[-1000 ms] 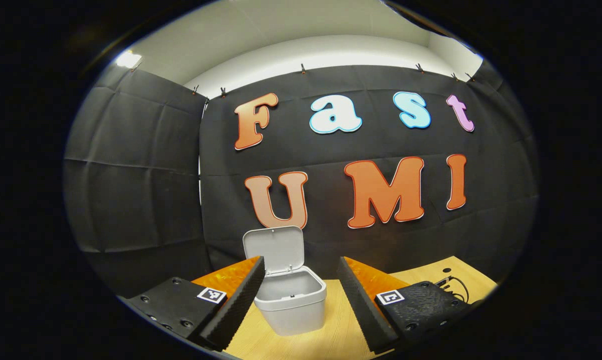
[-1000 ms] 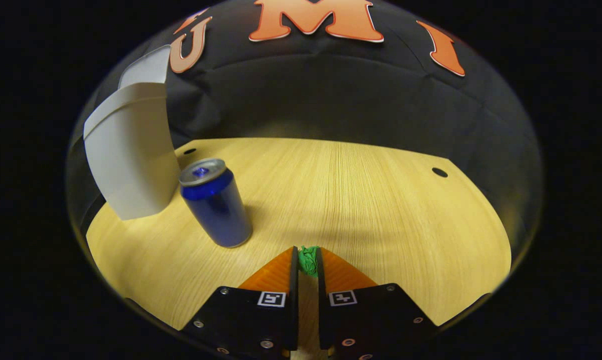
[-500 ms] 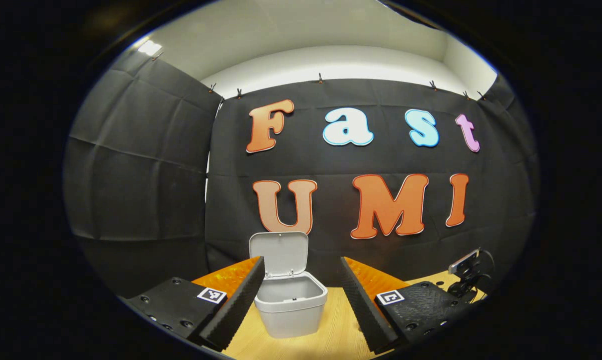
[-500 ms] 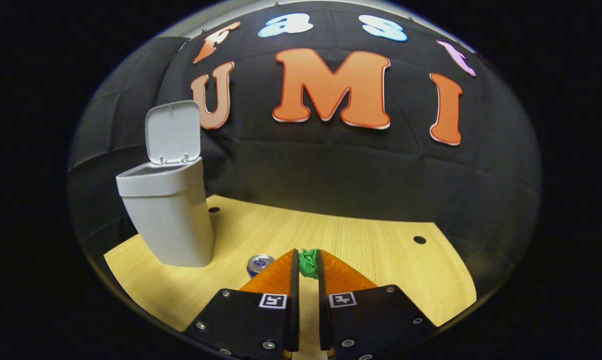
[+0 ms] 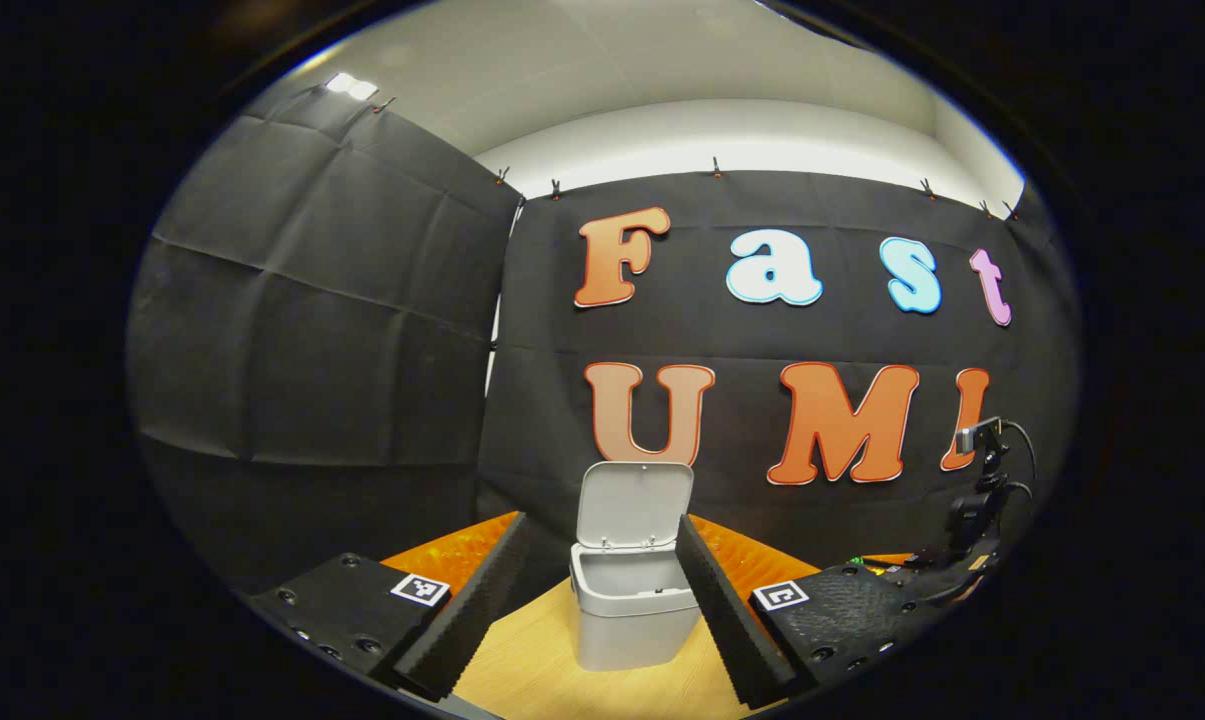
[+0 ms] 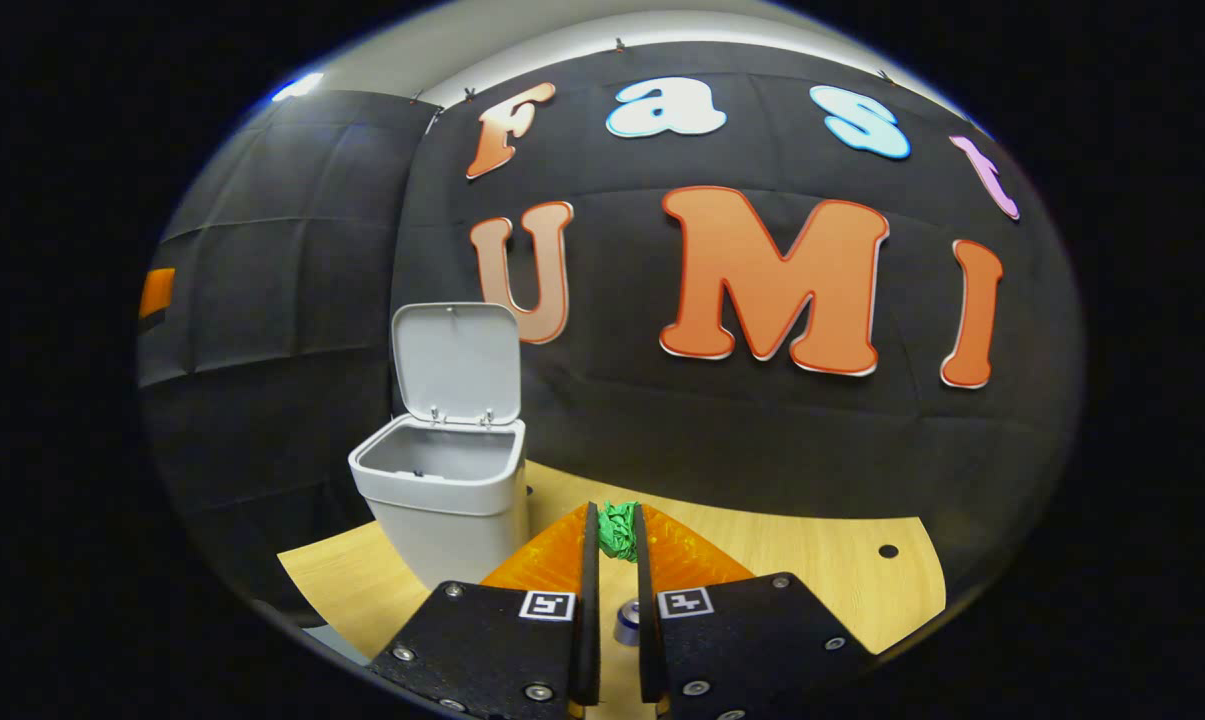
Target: Press the lid of the desktop garbage bin to open it, pick up the crumpled paper on the desktop and throw it into the bin, then pick up the pop can on the desktop and drop it into the bin, and finally close the garbage bin lid.
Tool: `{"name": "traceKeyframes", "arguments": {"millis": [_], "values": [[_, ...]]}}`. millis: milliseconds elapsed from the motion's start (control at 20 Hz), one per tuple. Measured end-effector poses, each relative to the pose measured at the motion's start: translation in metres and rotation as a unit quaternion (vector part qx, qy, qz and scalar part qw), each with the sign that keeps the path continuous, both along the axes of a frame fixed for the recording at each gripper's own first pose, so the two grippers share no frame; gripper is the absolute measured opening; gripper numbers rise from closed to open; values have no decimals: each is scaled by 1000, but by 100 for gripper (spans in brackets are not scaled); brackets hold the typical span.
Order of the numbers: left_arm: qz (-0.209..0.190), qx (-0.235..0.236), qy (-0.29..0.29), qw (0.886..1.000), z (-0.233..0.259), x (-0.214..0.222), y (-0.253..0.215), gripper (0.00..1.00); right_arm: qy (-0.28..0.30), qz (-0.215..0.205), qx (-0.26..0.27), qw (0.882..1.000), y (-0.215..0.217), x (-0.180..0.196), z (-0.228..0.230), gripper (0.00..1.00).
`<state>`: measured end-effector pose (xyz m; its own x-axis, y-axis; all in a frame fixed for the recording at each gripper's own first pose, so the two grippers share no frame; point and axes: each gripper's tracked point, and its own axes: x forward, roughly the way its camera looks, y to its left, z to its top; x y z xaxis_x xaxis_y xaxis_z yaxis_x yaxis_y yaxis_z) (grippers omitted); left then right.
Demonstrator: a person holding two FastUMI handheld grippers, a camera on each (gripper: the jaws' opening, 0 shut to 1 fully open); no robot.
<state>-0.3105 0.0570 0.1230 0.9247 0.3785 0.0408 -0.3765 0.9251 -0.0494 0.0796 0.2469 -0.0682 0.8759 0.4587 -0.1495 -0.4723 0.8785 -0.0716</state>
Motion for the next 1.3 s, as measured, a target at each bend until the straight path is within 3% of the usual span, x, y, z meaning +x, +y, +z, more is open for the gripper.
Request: {"name": "traceKeyframes", "arguments": {"millis": [600,1150,1250,1300], "values": [[84,-7,15,996,-22,-30,59,94,-15,101,8,995,143,36,12,15],[153,-6,37,988,-37,-54,106,94,-6,130,4,992,243,77,-6,16],[158,-8,41,987,-41,-55,111,94,-3,134,-3,991,252,78,-14,19],[159,-9,42,986,-41,-53,114,94,-3,136,-8,991,255,80,-19,30]]}}
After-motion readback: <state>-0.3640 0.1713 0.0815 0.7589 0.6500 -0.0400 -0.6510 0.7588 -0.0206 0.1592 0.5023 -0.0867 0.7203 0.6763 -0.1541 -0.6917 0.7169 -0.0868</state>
